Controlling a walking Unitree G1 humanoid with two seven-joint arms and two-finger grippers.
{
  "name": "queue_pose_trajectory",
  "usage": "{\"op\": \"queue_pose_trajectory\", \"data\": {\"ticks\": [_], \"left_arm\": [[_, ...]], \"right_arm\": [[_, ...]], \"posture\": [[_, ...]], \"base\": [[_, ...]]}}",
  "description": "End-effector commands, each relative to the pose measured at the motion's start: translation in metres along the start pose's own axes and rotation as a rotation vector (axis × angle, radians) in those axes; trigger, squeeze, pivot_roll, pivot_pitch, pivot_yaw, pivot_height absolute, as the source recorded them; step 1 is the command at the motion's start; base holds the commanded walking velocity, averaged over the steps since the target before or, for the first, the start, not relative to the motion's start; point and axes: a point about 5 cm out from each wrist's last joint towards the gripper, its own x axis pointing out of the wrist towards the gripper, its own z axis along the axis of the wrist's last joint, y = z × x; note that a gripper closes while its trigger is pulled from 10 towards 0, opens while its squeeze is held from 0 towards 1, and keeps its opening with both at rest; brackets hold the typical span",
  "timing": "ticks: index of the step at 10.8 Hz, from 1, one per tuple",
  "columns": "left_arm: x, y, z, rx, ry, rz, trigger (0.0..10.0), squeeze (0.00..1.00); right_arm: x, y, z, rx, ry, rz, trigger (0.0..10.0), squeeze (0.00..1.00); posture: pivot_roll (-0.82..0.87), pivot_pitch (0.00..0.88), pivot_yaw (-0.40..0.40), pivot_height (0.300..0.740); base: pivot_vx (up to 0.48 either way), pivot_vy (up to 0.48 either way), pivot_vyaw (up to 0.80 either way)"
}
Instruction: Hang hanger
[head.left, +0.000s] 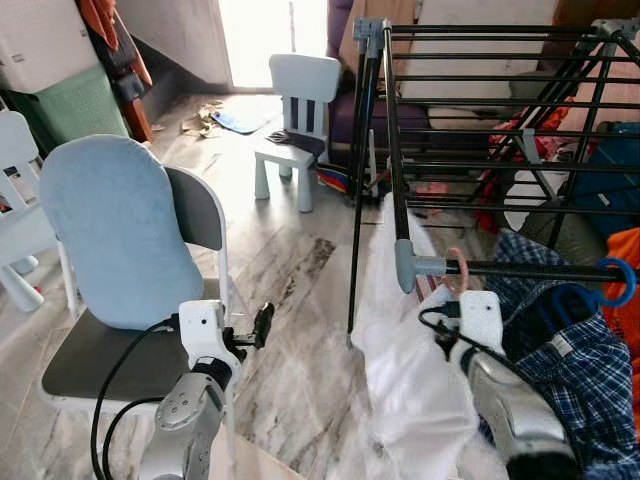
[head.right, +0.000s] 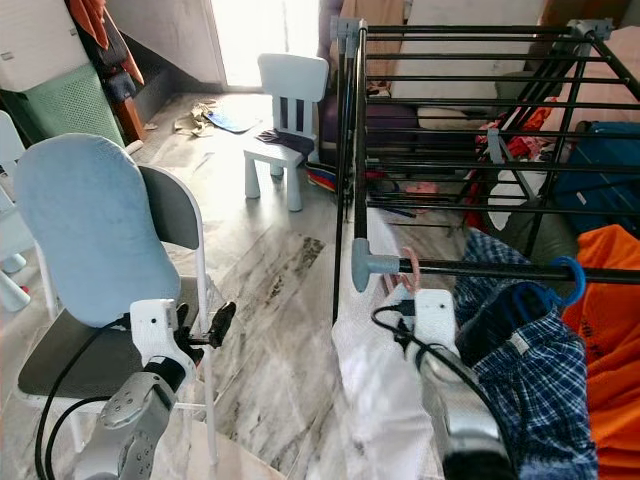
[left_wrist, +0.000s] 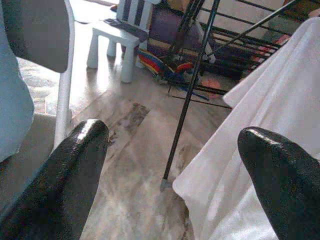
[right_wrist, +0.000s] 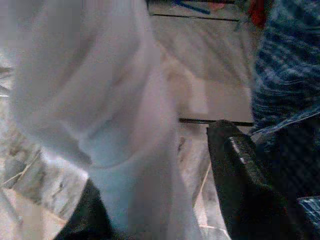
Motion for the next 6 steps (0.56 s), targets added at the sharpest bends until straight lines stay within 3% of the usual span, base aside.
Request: {"op": "queue_pose_trajectory", "data": {"ticks": [1, 6], "left_arm": [[0.001, 0.002, -0.001, 0.005, 0.011, 0.012, 10.0, 0.00], [0.001, 0.001, -0.002, 0.013, 0.019, 0.010, 10.0, 0.00]], "right_arm": [[-0.004, -0.001, 0.016, -0.017, -0.094, -0.022, 10.0, 1.00], [-0.018, -0.012, 0.017, -0.028, -0.188, -0.070, 10.0, 1.00]], "posture": [[-0.23, 0.000, 0.041, 0.740], [-0.23, 0.000, 0.039, 0.740]], "base": [[0.000, 0.000, 0.00], [0.000, 0.000, 0.00]]}}
